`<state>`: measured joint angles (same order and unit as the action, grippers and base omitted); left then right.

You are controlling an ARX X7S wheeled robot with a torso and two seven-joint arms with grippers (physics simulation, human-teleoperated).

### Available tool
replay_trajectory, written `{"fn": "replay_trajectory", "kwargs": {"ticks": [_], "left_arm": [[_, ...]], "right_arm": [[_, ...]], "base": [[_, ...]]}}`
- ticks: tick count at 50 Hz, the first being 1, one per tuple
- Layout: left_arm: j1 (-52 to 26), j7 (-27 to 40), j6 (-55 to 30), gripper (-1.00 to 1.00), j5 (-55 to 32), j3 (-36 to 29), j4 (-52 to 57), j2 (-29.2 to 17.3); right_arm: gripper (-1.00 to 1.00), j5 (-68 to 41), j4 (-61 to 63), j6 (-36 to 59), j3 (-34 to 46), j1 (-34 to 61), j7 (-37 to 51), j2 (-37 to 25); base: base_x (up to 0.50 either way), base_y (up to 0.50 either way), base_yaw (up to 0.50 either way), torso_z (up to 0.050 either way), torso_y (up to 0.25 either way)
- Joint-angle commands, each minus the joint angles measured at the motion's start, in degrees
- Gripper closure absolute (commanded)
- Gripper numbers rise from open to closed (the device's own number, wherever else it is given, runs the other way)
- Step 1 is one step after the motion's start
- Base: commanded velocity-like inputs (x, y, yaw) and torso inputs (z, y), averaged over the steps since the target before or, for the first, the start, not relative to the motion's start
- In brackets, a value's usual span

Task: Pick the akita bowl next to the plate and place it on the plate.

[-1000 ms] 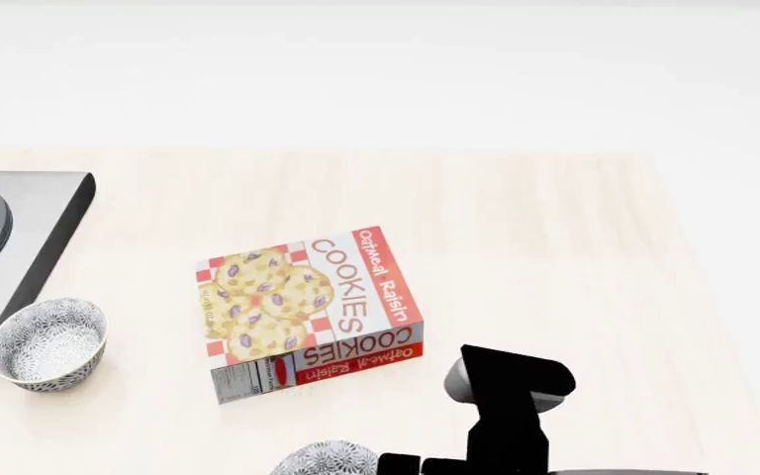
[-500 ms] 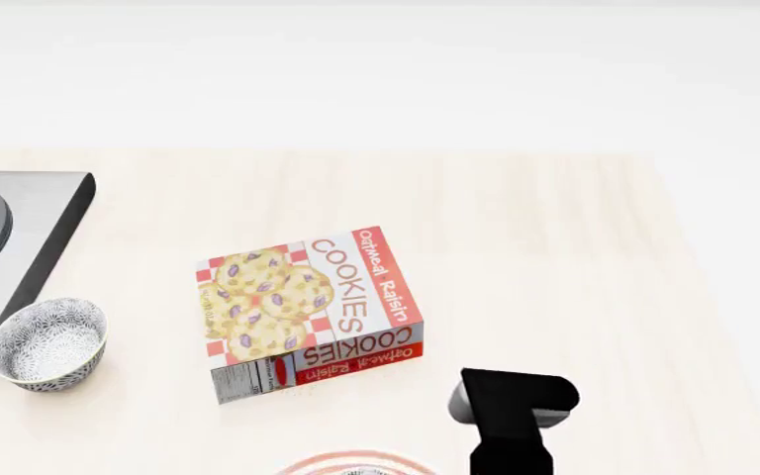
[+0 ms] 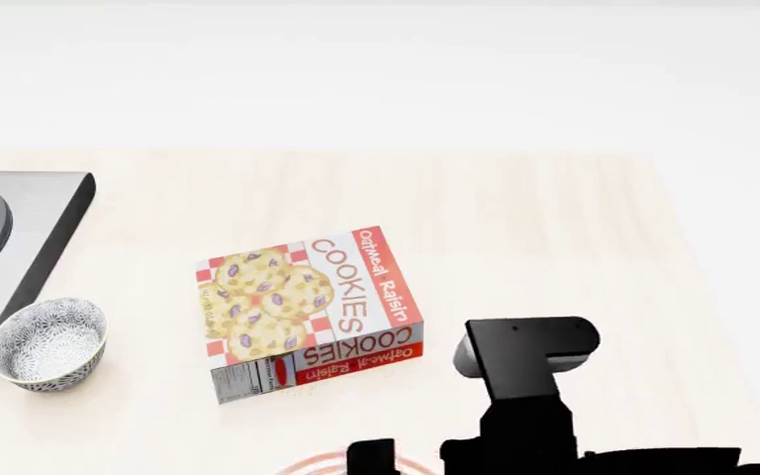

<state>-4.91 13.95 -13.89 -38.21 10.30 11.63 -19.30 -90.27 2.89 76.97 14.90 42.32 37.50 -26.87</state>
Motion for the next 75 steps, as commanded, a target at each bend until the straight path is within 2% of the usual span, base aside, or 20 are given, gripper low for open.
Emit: {"fn": "replay_trajectory", "kwargs": {"ticks": [1,15,24,25,26,32,34,42,43,44,46,49,60,61,63,64,67,68,73,75], "left_arm": [[-0.1,-0.1,0.4,-1.00,0.1,-0.1,-0.5,-0.1],[0.0,0.0,0.6,-1.00,0.0,-0.3,-0.5,-0.2],[0.1,0.1,0.7,-1.00,-0.1,-0.4,-0.5,-0.2],[0.1,0.2,0.5,-1.00,-0.2,-0.4,-0.3,-0.3],[0.1,0.0,0.9,-1.00,0.1,-0.5,-0.6,-0.2],[0.2,0.5,0.5,-1.00,0.1,-0.6,0.1,-0.4],[0.3,0.4,0.7,-1.00,0.1,-0.6,-0.1,-0.4],[0.4,0.6,0.7,-1.00,0.0,-0.7,0.2,-0.5],[0.3,0.6,0.8,-1.00,0.1,-0.8,0.1,-0.5],[0.3,0.6,0.7,-1.00,0.1,-0.8,0.2,-0.5],[0.3,0.6,0.7,-1.00,0.1,-0.8,0.2,-0.5],[0.2,0.6,0.9,-1.00,0.2,-0.9,-0.1,-0.5],[0.1,0.8,0.7,-1.00,0.0,-1.1,0.1,-0.7],[0.1,0.8,0.8,-1.00,0.0,-1.1,0.1,-0.6],[0.1,0.9,0.8,-1.00,0.0,-1.1,0.1,-0.7],[0.2,0.6,0.9,-1.00,0.0,-1.2,-0.1,-0.7],[0.2,0.6,1.1,-1.00,0.1,-1.2,-0.3,-0.6],[0.2,0.7,1.1,-1.00,0.1,-1.2,-0.2,-0.7],[0.3,0.8,1.0,-1.00,0.0,-1.3,0.0,-0.8],[0.2,0.9,0.9,-1.00,0.0,-1.3,0.1,-0.8]], "right_arm": [[-1.00,-10.8,5.6,1.0,-2.3,3.9,10.9,-2.5],[-1.00,-18.5,16.9,-3.0,-5.8,4.2,19.0,-5.4],[-1.00,-16.7,20.1,-3.8,-7.3,1.8,17.9,-5.9],[-1.00,-14.3,21.9,-4.4,-9.1,0.5,16.2,-5.8],[-1.00,-5.7,26.3,-6.6,-11.7,-2.6,10.9,-5.5],[-1.00,8.3,30.2,-12.6,-14.8,-9.1,4.8,-4.7],[-1.00,16.9,33.9,-17.1,-14.8,-12.4,-0.5,-5.1],[-1.00,18.6,34.8,-19.4,-16.4,-16.0,-0.6,-5.3],[-1.00,27.2,38.3,-27.6,-14.8,-21.8,-5.5,-5.5],[-1.00,33.5,38.5,-29.4,-14.4,-22.7,-6.4,-5.3],[-1.00,33.6,38.4,-29.5,-14.3,-22.8,-6.5,-5.3],[-1.00,41.2,38.5,-35.1,-12.9,-27.2,-8.5,-4.9],[-1.00,43.4,38.5,-37.6,-13.0,-29.4,-9.3,-5.0],[-1.00,47.1,38.8,-40.2,-12.4,-31.4,-9.6,-5.0],[-1.00,47.2,38.7,-40.4,-12.4,-31.5,-9.6,-5.0],[-1.00,53.8,37.8,-47.4,-12.2,-35.9,-10.2,-3.8],[-1.00,58.4,36.9,-49.7,-10.4,-37.3,-10.5,-4.0],[-1.00,60.6,36.0,-53.1,-10.3,-38.3,-11.1,-3.3],[-1.00,61.4,35.6,-53.2,-10.0,-38.8,-10.8,-3.5],[-1.00,63.2,33.4,-57.4,-10.6,-40.7,-11.1,-2.2]], "base": [[0.00,0.00,0.00,0.000,0.000],[0.00,0.00,0.00,0.000,0.000],[0.00,0.00,0.00,0.000,0.000],[0.00,0.00,0.00,0.000,0.000],[0.00,0.00,0.00,0.000,0.000],[0.00,0.00,0.00,0.000,0.000],[0.00,0.00,0.00,0.000,0.000],[0.00,0.00,0.00,0.000,0.000],[0.00,0.00,0.00,0.000,0.000],[0.00,0.00,0.00,0.000,0.000],[0.00,0.00,0.00,0.000,0.000],[0.00,0.00,0.00,0.000,0.000],[0.00,0.00,0.00,0.000,0.000],[0.00,0.00,0.00,0.000,0.000],[0.00,0.00,0.00,0.000,0.000],[0.00,0.00,0.00,0.000,0.000],[0.00,0.00,0.00,0.000,0.000],[0.00,0.00,0.00,0.000,0.000],[0.00,0.00,0.00,0.000,0.000],[0.00,0.00,0.00,0.000,0.000]]}}
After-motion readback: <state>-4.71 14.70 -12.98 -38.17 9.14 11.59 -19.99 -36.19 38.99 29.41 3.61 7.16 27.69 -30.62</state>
